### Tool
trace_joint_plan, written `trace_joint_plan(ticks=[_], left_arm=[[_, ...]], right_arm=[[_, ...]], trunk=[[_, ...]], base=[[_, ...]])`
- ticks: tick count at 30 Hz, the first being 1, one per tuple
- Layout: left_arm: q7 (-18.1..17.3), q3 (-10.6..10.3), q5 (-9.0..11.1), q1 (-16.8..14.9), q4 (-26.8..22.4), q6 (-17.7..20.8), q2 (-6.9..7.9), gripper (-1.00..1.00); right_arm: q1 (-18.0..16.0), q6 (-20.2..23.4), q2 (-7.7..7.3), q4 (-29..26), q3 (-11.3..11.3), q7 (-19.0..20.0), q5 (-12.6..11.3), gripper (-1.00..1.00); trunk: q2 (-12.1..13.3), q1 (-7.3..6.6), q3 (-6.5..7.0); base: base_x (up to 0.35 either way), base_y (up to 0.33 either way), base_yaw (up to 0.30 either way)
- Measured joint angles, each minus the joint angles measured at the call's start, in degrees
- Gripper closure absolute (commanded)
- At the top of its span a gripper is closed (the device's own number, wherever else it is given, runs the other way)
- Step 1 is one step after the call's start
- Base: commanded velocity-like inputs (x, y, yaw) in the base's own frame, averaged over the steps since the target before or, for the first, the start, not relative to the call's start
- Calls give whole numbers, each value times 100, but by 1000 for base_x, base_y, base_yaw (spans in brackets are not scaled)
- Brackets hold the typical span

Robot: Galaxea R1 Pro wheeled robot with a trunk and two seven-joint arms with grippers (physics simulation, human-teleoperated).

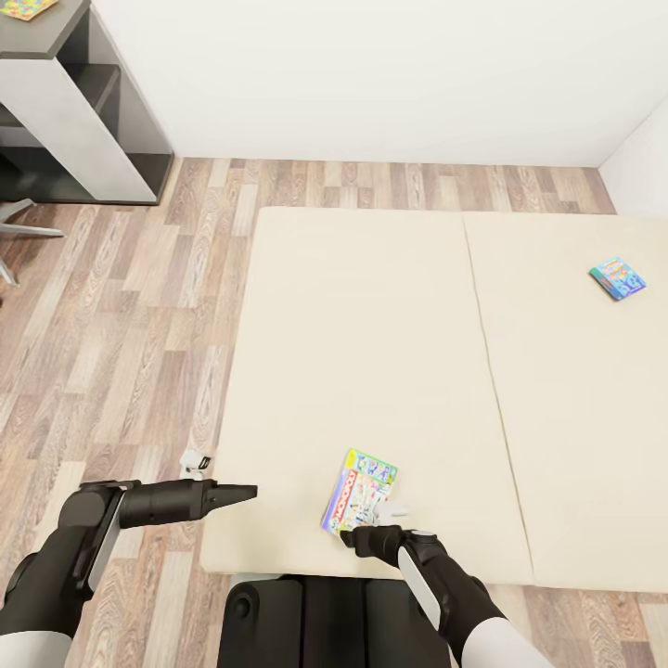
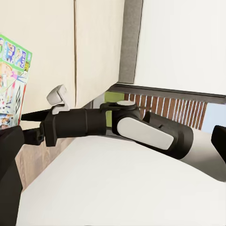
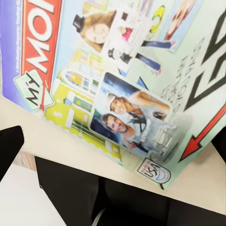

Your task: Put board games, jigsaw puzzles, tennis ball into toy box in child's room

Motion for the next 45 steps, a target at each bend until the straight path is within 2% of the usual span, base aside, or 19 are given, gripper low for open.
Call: trace_joint_plan(ticks=[21,33,45], left_arm=[[0,0,0,0,1,0,0,-100],[1,-1,-3,0,0,0,-5,-100],[0,0,4,1,0,0,-6,-100]], right_arm=[[0,2,-4,0,-2,0,-3,-100],[0,-3,-4,-1,-1,0,-5,-100],[0,-4,-4,0,1,0,-4,-100]], trunk=[[0,0,0],[0,0,36],[0,0,43]], base=[[0,51,-3],[0,28,-171],[0,38,-22]])
